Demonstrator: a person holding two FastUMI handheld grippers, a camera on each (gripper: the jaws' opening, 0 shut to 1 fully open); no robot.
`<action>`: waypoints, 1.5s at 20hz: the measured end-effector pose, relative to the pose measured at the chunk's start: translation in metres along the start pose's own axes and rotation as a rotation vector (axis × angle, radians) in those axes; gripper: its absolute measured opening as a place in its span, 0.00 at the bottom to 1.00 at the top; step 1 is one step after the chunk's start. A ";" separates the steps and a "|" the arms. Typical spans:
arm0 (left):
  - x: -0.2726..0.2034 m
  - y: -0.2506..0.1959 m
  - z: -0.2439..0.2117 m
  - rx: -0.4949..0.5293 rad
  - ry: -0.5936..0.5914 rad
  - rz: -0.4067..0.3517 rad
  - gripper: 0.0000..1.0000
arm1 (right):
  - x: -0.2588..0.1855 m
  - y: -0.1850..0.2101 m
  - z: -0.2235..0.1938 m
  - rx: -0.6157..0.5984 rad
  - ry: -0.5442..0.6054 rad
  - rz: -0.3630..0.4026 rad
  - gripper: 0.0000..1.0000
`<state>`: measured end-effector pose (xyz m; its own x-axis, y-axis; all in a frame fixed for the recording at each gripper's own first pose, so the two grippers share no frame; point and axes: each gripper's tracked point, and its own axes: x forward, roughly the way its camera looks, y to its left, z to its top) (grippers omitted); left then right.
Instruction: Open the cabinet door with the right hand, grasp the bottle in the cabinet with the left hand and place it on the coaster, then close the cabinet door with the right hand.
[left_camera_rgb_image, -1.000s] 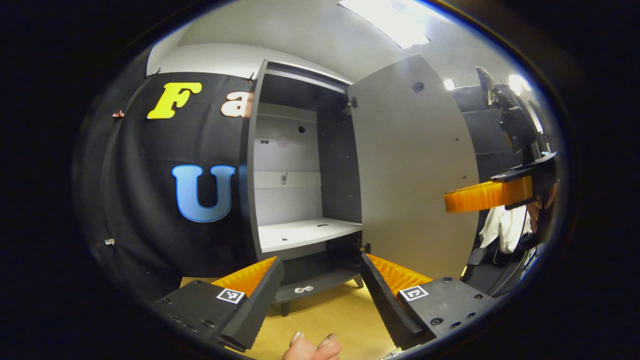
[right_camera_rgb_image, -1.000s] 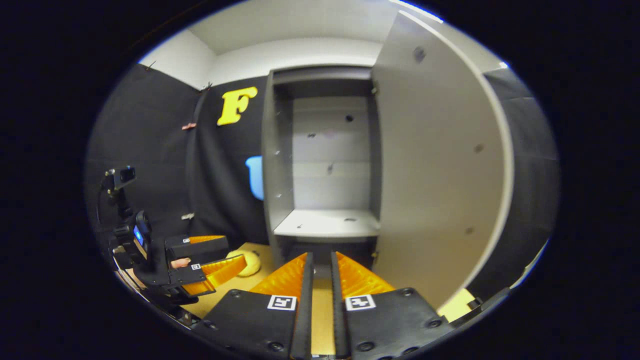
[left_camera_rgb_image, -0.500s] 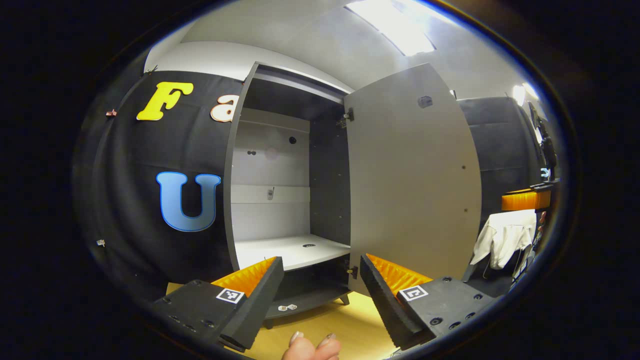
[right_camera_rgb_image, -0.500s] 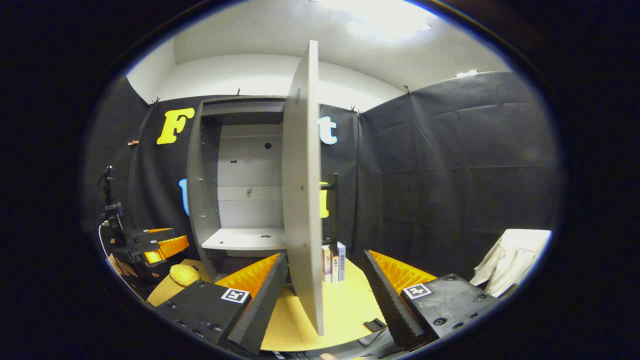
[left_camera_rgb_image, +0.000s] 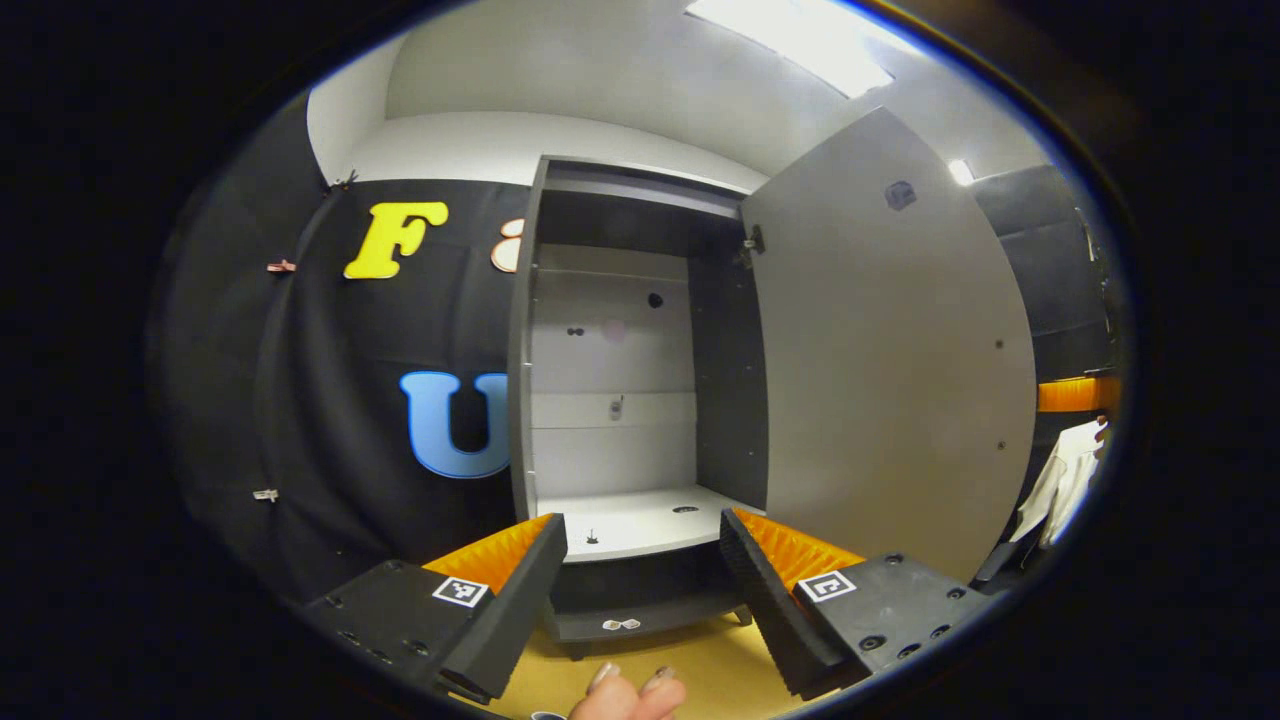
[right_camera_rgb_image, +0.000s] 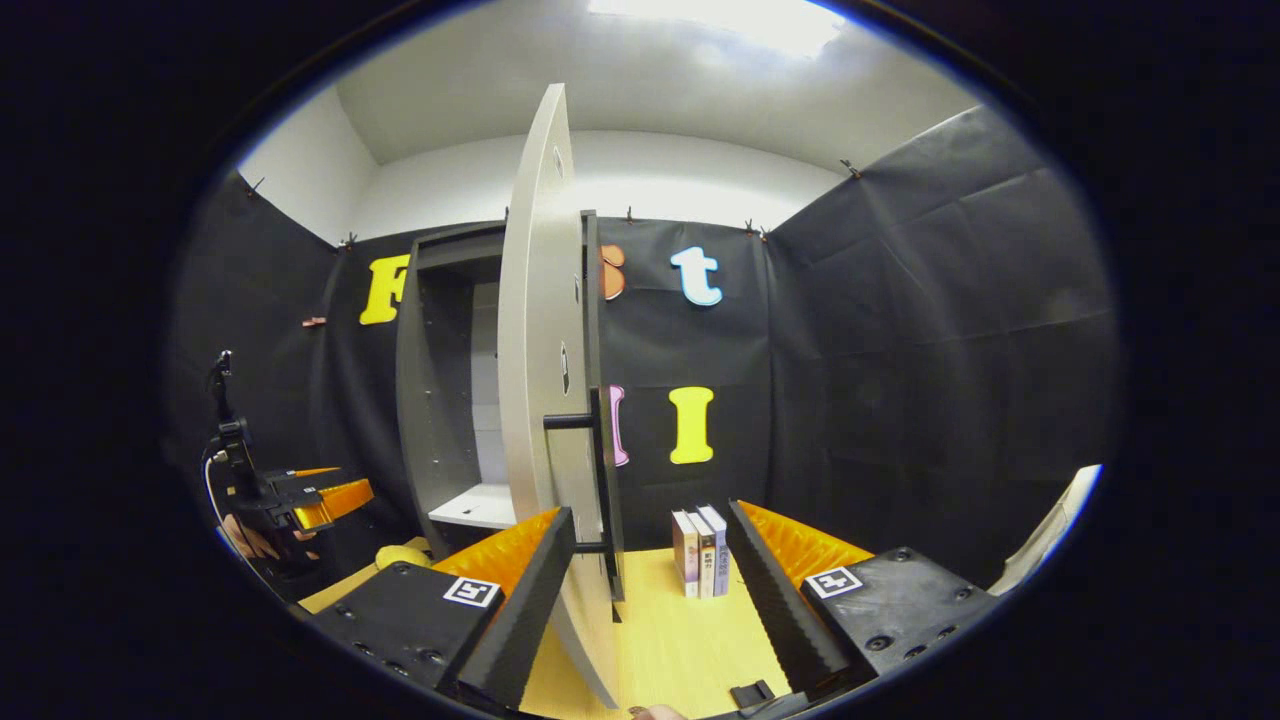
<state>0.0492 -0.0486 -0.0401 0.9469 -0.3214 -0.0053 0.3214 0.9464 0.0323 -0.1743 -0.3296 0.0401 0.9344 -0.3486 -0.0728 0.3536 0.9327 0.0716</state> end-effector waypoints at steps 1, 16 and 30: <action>-0.005 0.004 0.000 0.001 0.004 0.029 0.96 | 0.006 -0.001 0.000 -0.002 -0.003 0.026 0.95; 0.000 0.043 -0.016 0.052 0.037 0.075 0.96 | 0.018 0.062 -0.002 -0.019 0.015 0.130 0.90; 0.008 0.142 -0.020 0.060 0.034 -0.012 0.96 | 0.047 0.201 -0.022 -0.041 0.008 0.131 0.90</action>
<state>0.1022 0.0844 -0.0555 0.9431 -0.3302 -0.0398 0.3325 0.9386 0.0916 -0.0601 -0.1566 0.0291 0.9720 -0.2232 -0.0737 0.2266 0.9732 0.0405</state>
